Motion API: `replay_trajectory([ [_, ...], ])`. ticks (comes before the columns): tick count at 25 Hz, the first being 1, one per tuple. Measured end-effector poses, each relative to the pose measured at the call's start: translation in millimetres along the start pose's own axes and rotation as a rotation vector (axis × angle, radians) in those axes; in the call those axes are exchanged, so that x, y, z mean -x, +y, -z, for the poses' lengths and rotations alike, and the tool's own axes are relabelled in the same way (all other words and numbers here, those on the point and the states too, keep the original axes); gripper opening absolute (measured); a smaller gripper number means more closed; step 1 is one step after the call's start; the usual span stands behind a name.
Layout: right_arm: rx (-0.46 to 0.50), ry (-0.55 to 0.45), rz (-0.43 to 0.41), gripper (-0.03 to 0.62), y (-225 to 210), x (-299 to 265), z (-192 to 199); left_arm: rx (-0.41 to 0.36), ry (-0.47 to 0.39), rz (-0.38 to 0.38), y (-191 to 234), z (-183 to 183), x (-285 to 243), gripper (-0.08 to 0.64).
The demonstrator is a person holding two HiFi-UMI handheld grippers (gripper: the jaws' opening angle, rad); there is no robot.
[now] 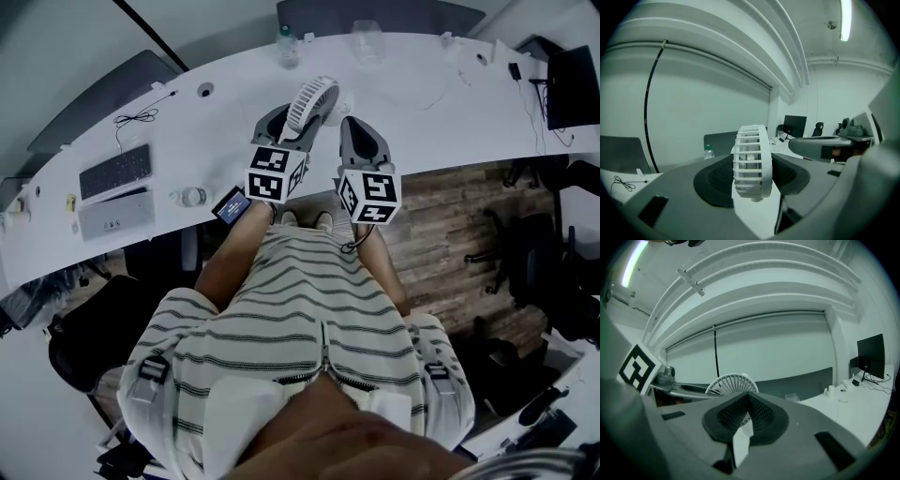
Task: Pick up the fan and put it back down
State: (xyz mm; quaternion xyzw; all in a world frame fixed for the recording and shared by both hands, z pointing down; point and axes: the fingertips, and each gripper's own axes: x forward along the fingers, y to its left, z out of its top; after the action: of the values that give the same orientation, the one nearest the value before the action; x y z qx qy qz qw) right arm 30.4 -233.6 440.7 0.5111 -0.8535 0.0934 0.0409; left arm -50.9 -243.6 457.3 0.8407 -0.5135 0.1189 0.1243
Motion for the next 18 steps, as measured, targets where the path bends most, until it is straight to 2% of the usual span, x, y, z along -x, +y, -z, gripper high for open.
replay_trajectory([
  [12, 0.009, 0.007, -0.006, 0.011, 5, -3, -1, -0.006, -0.125, -0.040, -6, -18, 20, 0.227],
  [18, 0.008, 0.009, -0.005, 0.011, 3, -4, -1, -0.007, -0.138, -0.051, -9, -18, 22, 0.227],
])
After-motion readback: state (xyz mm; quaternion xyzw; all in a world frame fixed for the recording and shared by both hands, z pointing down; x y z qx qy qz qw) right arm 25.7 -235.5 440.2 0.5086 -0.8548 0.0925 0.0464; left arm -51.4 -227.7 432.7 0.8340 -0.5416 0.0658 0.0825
